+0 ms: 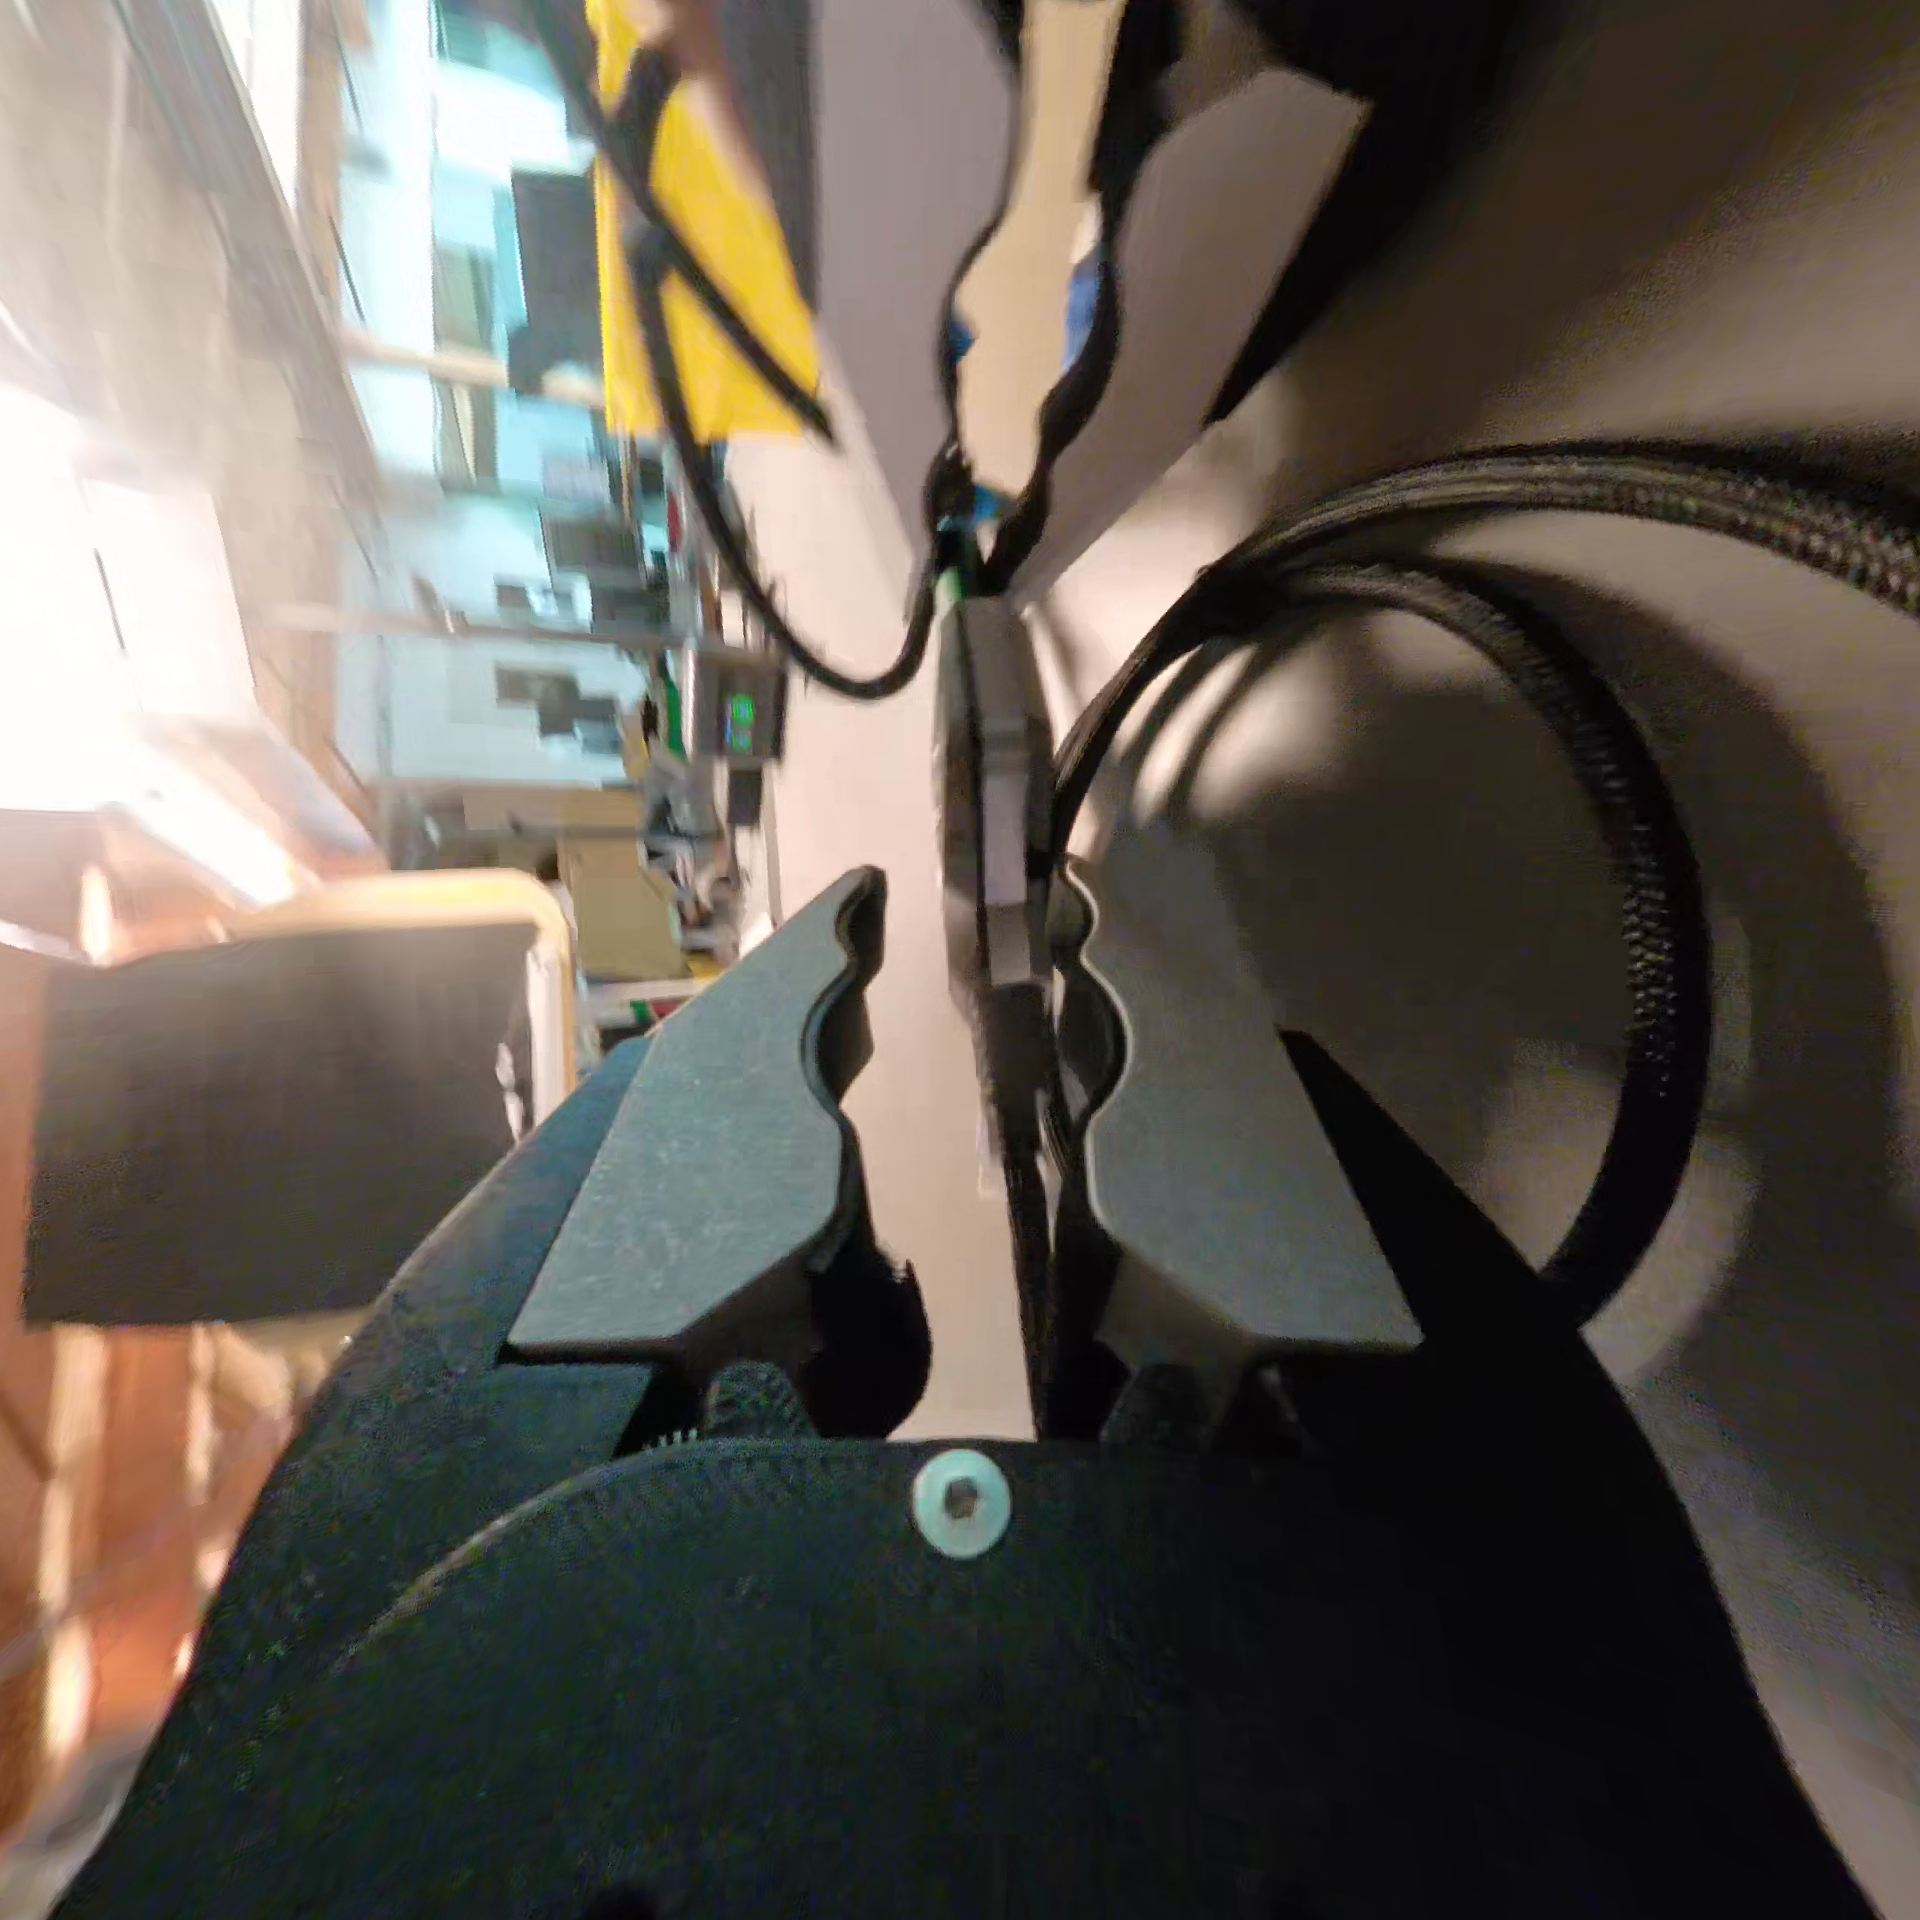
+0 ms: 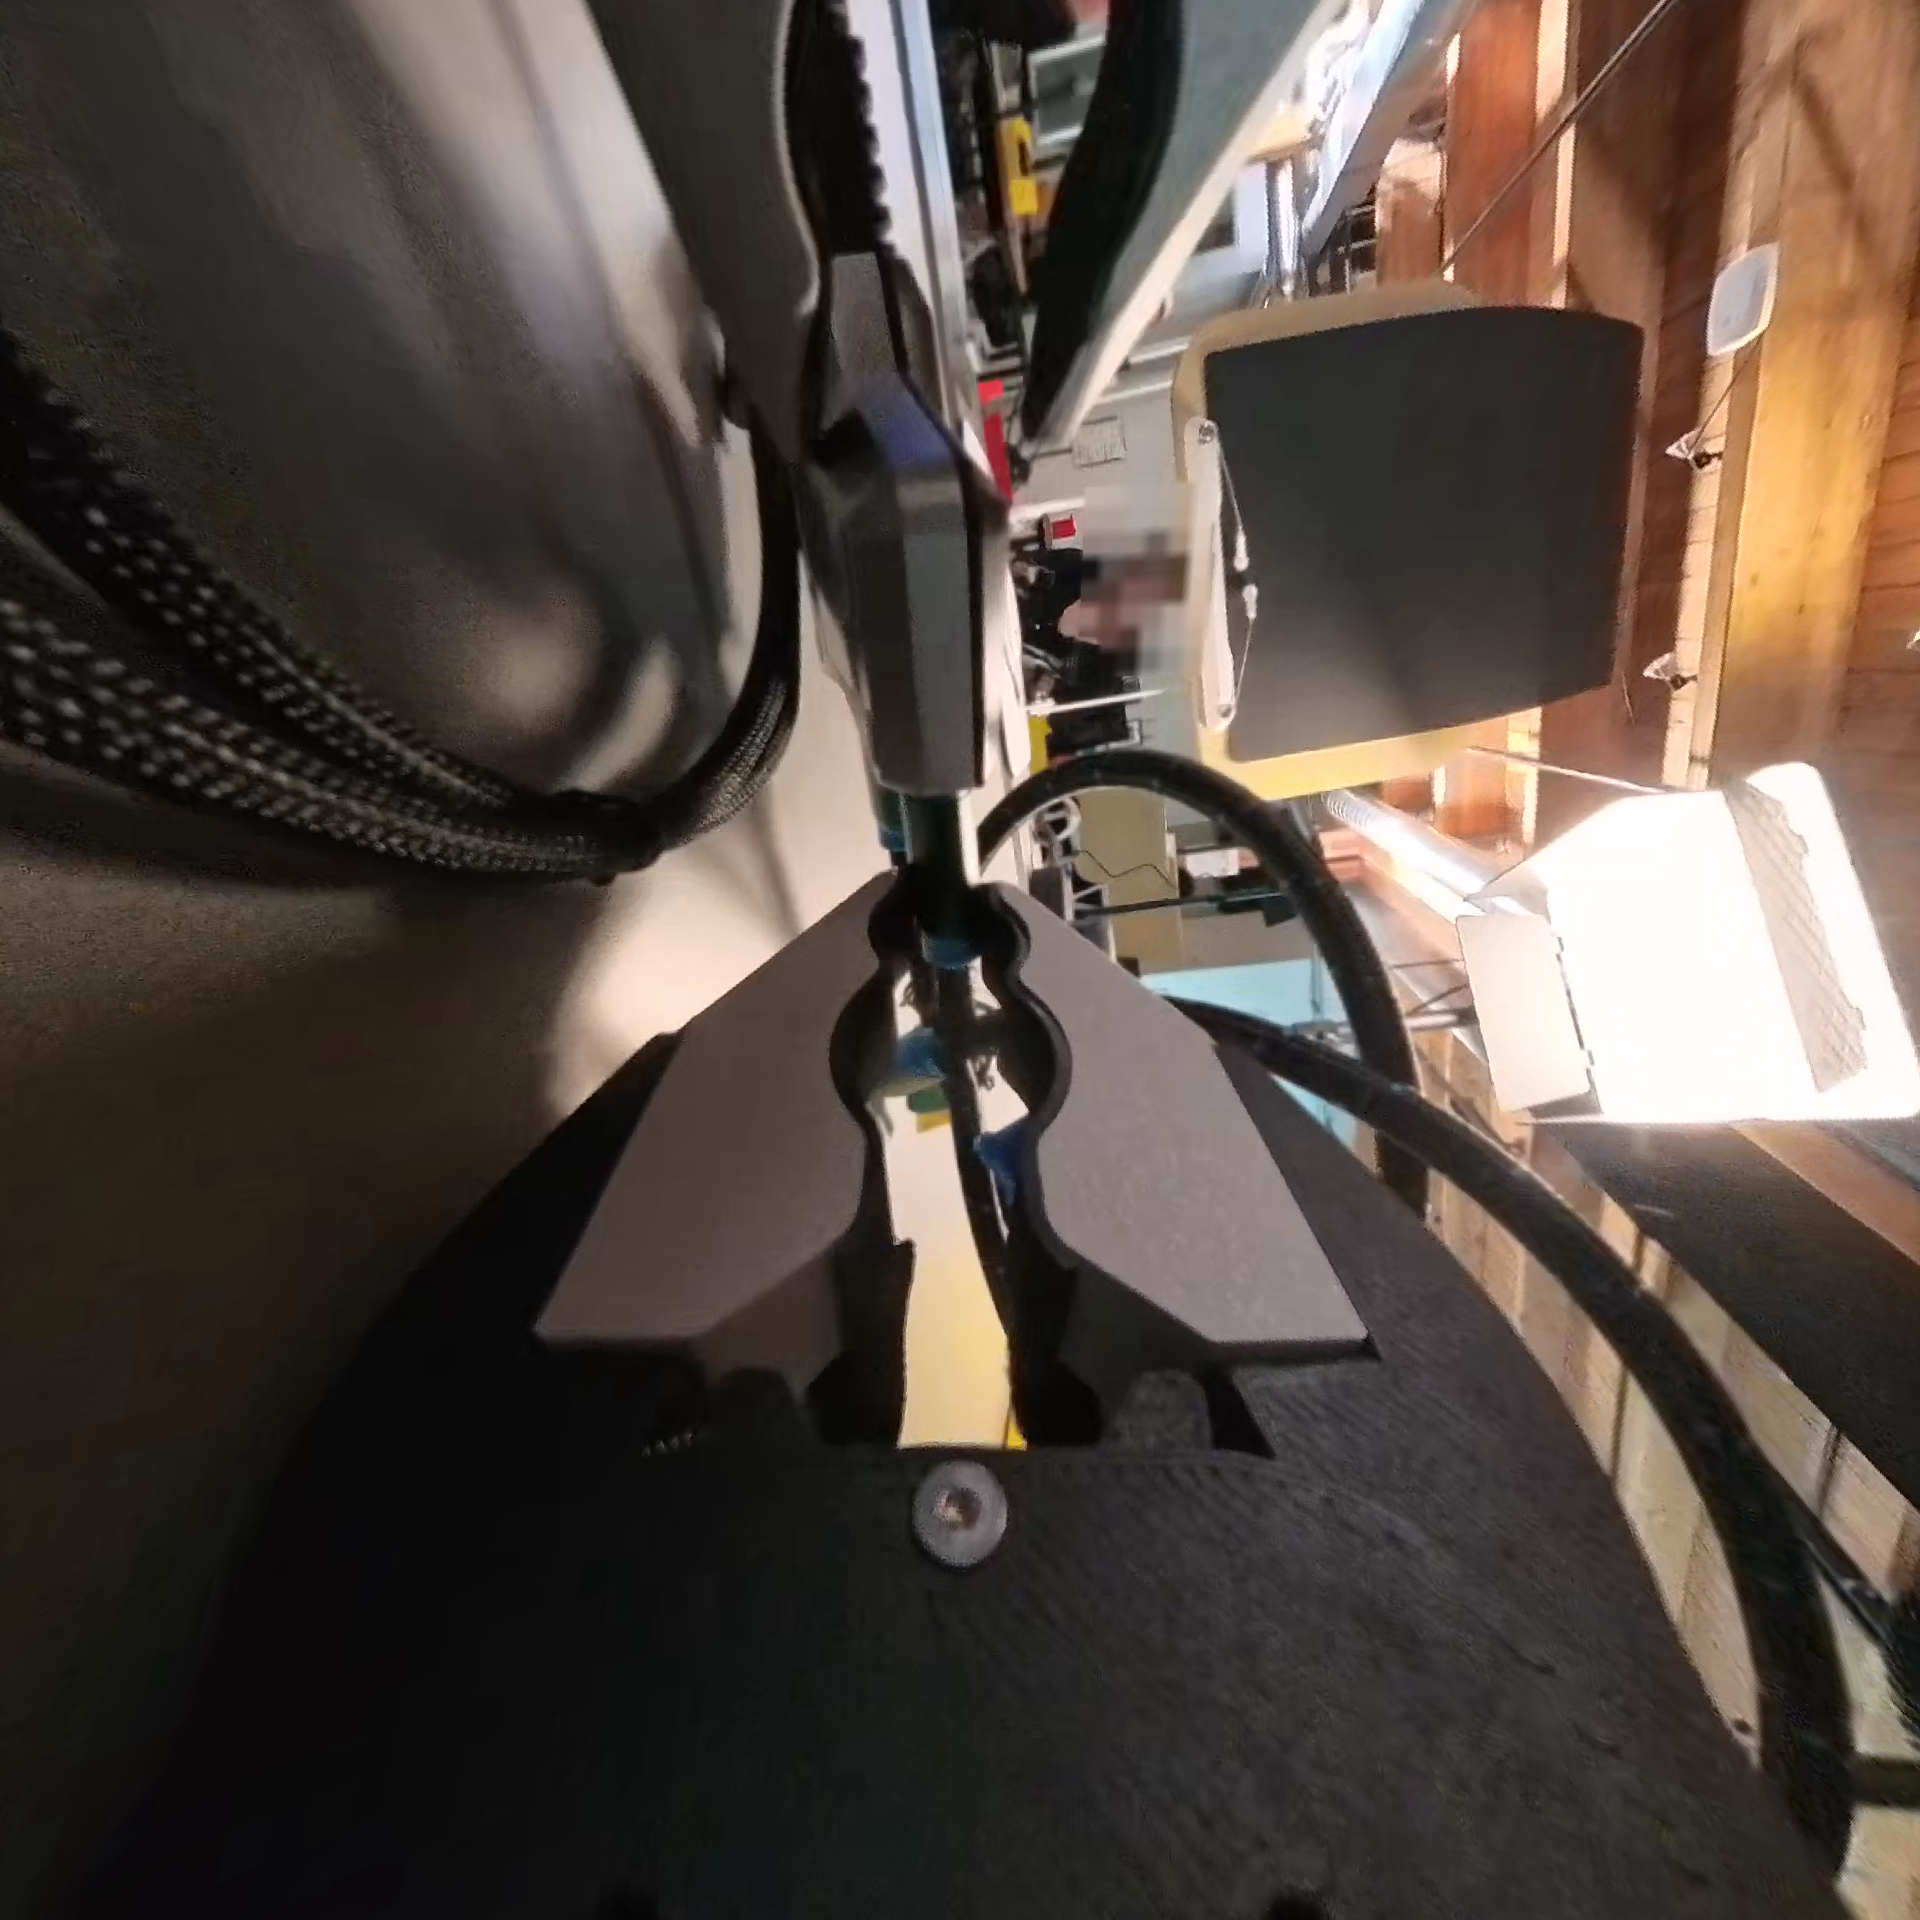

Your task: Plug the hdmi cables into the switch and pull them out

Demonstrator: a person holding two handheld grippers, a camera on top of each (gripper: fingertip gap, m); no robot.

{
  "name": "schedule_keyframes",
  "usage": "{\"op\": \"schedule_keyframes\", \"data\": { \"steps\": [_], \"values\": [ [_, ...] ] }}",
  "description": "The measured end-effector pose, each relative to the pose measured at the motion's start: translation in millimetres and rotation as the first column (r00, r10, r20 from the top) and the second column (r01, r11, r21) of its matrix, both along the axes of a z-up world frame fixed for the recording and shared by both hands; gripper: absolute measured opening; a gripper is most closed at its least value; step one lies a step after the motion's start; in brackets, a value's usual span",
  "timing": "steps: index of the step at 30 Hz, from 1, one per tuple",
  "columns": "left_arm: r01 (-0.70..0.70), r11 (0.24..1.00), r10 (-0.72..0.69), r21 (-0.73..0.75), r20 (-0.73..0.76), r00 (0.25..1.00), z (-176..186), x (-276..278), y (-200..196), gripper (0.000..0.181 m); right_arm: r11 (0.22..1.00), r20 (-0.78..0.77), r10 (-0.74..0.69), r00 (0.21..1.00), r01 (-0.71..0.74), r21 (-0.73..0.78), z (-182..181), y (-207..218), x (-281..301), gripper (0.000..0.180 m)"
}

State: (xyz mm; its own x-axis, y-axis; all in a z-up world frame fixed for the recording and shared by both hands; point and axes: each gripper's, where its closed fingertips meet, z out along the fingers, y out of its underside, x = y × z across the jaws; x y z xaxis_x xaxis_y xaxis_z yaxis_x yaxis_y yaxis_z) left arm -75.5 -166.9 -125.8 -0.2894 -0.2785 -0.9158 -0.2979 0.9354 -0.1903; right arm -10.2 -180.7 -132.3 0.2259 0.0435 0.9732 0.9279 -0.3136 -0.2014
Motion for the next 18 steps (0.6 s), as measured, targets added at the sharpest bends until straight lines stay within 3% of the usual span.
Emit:
{"op": "schedule_keyframes", "data": {
  "steps": [3, 5, 6, 7, 9, 10, 11, 13, 15, 18],
  "values": [
    [-0.263, 0.954, 0.268, -0.144, 0.014, 0.963, 16.9, -22.4, 27.4, 0.034, 0.998, -0.015, -0.063, 0.998, 0.063, 0.018, -0.3, -0.8, 9.7, 0.013],
    [-0.436, 0.822, 0.459, -0.366, -0.027, 0.888, 26.5, -44.8, 35.8, 0.033, 0.995, -0.024, -0.095, 0.995, 0.095, 0.032, 1.5, -1.8, 15.1, 0.013],
    [-0.465, 0.699, 0.493, -0.544, -0.105, 0.864, 24.6, -52.9, 25.2, 0.032, 0.993, -0.029, -0.106, 0.994, 0.108, 0.042, 3.1, -2.1, 16.7, 0.013],
    [-0.431, 0.514, 0.481, -0.741, -0.167, 0.861, 26.9, -54.2, 6.5, 0.030, 0.992, -0.034, -0.115, 0.993, 0.117, 0.052, 5.0, -2.0, 17.5, 0.013],
    [-0.217, 0.049, 0.313, -0.975, -0.192, 0.930, 45.1, -44.8, -40.6, 0.031, 0.990, -0.038, -0.122, 0.992, 0.125, 0.069, 8.2, -1.5, 16.9, 0.012],
    [-0.155, -0.168, 0.232, -0.974, -0.192, 0.954, 50.9, -40.9, -54.7, 0.032, 0.989, -0.036, -0.121, 0.992, 0.123, 0.075, 9.5, -1.3, 15.0, 0.012],
    [-0.137, -0.335, 0.181, -0.932, -0.207, 0.961, 49.7, -36.8, -59.9, 0.032, 0.990, -0.032, -0.116, 0.993, 0.118, 0.083, 10.8, -1.4, 12.1, 0.012],
    [-0.134, -0.556, 0.141, -0.820, -0.252, 0.957, 39.0, -26.9, -57.6, 0.039, 0.989, -0.010, -0.105, 0.994, 0.105, 0.103, 14.2, -2.7, 4.0, 0.012],
    [-0.102, -0.696, 0.129, -0.711, -0.263, 0.956, 36.1, -17.2, -52.6, 0.052, 0.987, 0.009, -0.086, 0.996, 0.084, 0.135, 19.5, -4.7, -6.1, 0.012],
    [-0.065, -0.761, 0.176, -0.645, -0.302, 0.937, 23.9, -2.2, -36.6, 0.061, 0.979, 0.023, -0.038, 0.999, 0.033, 0.202, 31.6, -6.6, -23.7, 0.013]
  ]
}}
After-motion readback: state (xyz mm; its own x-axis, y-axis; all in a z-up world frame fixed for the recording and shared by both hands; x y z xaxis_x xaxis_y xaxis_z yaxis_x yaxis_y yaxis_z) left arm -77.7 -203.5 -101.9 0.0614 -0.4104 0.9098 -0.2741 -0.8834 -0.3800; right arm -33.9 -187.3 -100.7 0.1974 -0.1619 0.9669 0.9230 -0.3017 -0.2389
